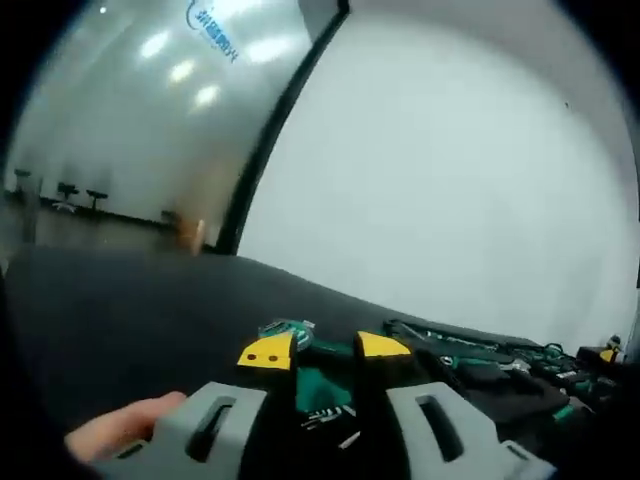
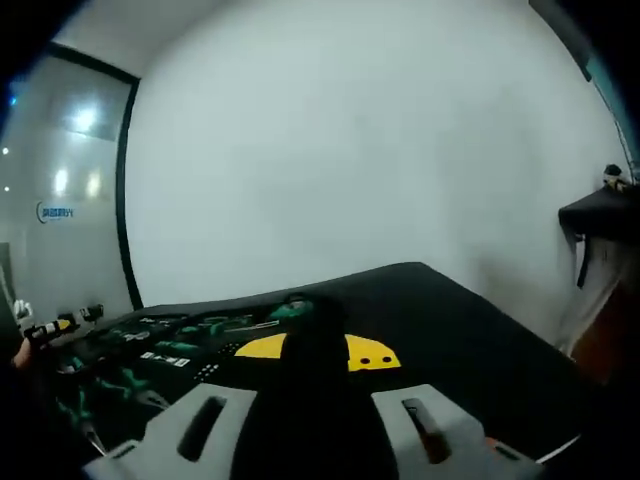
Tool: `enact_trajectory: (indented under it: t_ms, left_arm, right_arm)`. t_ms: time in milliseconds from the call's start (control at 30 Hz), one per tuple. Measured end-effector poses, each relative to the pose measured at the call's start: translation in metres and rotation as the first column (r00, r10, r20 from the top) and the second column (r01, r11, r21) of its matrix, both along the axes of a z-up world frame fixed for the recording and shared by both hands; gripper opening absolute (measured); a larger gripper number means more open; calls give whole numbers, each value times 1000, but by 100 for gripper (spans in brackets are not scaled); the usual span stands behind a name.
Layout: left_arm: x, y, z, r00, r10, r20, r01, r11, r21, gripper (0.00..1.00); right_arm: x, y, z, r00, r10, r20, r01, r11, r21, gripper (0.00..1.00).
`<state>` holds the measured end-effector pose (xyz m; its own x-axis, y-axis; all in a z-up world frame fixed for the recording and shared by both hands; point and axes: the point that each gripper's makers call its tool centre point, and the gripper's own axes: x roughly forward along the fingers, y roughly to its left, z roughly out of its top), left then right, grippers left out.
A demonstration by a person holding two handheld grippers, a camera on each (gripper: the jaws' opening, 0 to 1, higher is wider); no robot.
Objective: Pick up the tools and put them into their designated positions in the toolbox.
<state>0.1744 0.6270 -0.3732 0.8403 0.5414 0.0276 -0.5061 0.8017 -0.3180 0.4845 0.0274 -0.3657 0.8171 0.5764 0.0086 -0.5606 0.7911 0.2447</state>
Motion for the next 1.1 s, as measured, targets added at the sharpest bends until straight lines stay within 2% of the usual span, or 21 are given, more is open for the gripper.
enact_trajectory:
  t_ms: [100,233,333,433,467,533,567,600,667,700,767,800,867,1033,1100]
  left_arm:
    - [3,-6,0,1000,-11,-11,11,1000,19,19]
    - [1,-2,0,1000,-24,2,24,1000,-5,19]
    - [1,-7,1,999,-33,15,33,999,-14,19]
    - [2,-7,-2,999,-33,4,33,999,-21,19]
    - [3,-8,-3,999,-38,-7,38,999,-19,19]
    - [7,-11,-10,996,-53,-68,54,998,13,19]
    - [10,-15,-17,990,-55,-131,61,997,41,19]
    - [13,-18,-19,986,-71,-149,79,996,50,19]
    - [12,-16,-17,989,-67,-129,73,997,41,19]
    - [8,-11,-14,994,-49,-95,51,998,21,19]
    - [2,0,-14,998,-18,-66,17,1000,-17,19]
    - [0,3,-17,997,-13,-76,11,1000,-27,19]
    - [1,5,-30,990,-5,-144,-2,999,-47,19]
    - [4,7,-25,992,11,-129,-20,997,-70,19]
    - [5,8,-24,989,19,-150,-25,999,-42,19]
  right_arm:
    - [-1,3,-1,1000,9,0,-9,1000,-8,18]
    - [-2,2,-2,1000,16,-9,-16,1000,-3,18]
    - [0,0,-2,1000,6,-15,-6,1000,4,18]
    - [0,1,-4,1000,15,-25,-15,1000,5,18]
    - [0,1,-4,1000,16,-25,-16,1000,3,18]
    - [0,1,-6,999,17,-29,-17,1000,-4,18]
    - [0,2,-7,999,18,-32,-18,1000,-7,18]
    - [0,2,-8,999,18,-35,-19,1000,-11,18]
    - [0,3,-9,999,21,-35,-21,1000,-14,18]
    - [0,3,-9,999,24,-36,-24,1000,-12,18]
    - [0,5,-10,999,31,-44,-32,999,-12,18]
    - [0,5,-11,998,33,-47,-34,999,-15,18]
    - [2,4,-11,998,37,-48,-38,999,-14,18]
    - [4,1,-13,998,28,-51,-29,999,-18,18]
    - [8,-1,-13,998,27,-51,-28,1000,-12,18]
